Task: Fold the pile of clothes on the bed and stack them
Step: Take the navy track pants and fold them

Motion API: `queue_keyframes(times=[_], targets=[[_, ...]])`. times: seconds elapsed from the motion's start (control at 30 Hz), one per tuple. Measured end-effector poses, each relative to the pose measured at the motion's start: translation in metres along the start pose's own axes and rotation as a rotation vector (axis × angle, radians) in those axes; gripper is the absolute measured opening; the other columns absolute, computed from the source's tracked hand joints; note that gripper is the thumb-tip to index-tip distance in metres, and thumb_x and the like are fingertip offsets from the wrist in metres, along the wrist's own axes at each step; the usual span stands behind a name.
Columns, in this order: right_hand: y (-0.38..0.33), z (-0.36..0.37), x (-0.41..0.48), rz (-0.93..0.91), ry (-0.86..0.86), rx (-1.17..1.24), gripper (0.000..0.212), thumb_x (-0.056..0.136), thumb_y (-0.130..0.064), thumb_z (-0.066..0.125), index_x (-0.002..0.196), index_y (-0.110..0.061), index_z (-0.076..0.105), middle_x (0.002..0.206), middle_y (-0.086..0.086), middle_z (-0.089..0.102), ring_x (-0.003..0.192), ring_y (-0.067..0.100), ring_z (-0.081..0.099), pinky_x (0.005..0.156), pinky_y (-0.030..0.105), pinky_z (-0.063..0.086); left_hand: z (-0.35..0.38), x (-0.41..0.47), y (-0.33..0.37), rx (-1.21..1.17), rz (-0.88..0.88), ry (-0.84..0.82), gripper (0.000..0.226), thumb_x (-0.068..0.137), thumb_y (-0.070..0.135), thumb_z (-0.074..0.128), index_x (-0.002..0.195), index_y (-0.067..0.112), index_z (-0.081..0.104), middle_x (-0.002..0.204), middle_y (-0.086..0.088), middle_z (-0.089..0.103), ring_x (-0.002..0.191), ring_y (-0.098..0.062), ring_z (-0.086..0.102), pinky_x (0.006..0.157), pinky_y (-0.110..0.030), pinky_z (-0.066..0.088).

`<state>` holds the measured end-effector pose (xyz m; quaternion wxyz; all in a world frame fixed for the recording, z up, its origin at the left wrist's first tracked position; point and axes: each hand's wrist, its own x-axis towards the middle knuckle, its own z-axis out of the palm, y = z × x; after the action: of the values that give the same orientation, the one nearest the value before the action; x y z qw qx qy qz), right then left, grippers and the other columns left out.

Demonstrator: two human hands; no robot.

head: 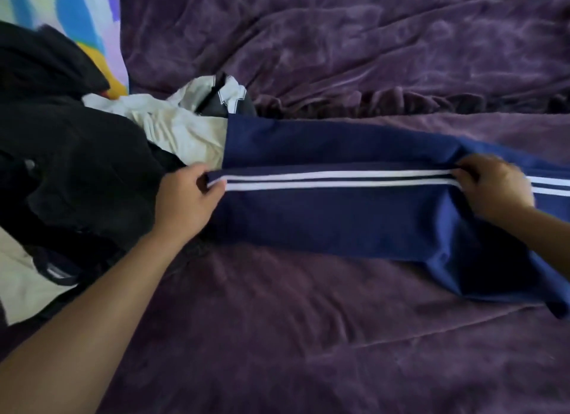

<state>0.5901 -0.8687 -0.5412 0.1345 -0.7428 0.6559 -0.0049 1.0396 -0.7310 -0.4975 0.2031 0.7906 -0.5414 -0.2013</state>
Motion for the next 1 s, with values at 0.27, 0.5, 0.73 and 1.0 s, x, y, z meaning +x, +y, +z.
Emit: queue_keyframes(times=[0.27, 0.5, 0.73, 1.0], targets=[[-0.029, -0.023, 0.052, 0.114, 0.136, 0.065, 0.030, 0.093, -0.025, 0.053, 0.117, -0.010, 0.059, 0.121, 0.024, 0.052, 0.111, 0.042, 0.048, 0.085, 0.050, 0.043, 0.046, 0.106, 0.004, -0.164, -0.331, -0.025, 0.033, 0.086, 0.036, 0.064, 0.097, 0.005, 0.059, 0.097, -0.010, 0.066, 0.094, -0.030, 0.061, 0.086, -0.037, 0.046], [-0.061, 0.038, -0.034, -0.145, -0.148, -0.034, 0.047, 0.093, -0.038, 0.054, 0.135, -0.018, 0.053, 0.148, 0.013, 0.040, 0.132, 0.035, 0.038, 0.095, 0.052, 0.041, 0.079, 0.090, -0.007, -0.344, -0.514, -0.060, 0.042, 0.067, 0.028, 0.084, 0.102, 0.014, 0.064, 0.104, -0.005, 0.068, 0.092, -0.020, 0.064, 0.085, -0.035, 0.052], [-0.070, 0.075, -0.028, -0.050, -0.378, -0.081, 0.066, 0.096, -0.048, 0.043, 0.152, -0.032, 0.013, 0.162, -0.001, -0.005, 0.149, 0.020, -0.001, 0.106, 0.054, 0.031, 0.018, 0.102, 0.003, -0.167, -0.297, 0.007, 0.025, 0.075, 0.030, 0.076, 0.088, 0.012, 0.067, 0.089, -0.010, 0.066, 0.075, -0.017, 0.055, 0.072, -0.040, 0.051], [0.007, 0.018, -0.075, 0.104, -0.204, 0.214, 0.050, 0.093, -0.037, 0.056, 0.140, -0.026, 0.046, 0.133, 0.003, 0.056, 0.112, 0.031, 0.059, 0.088, 0.040, 0.048, 0.028, 0.052, 0.208, -0.219, 0.194, -0.241, 0.025, 0.076, 0.034, 0.061, 0.084, 0.010, 0.061, 0.079, -0.007, 0.065, 0.080, -0.029, 0.062, 0.060, -0.033, 0.038]])
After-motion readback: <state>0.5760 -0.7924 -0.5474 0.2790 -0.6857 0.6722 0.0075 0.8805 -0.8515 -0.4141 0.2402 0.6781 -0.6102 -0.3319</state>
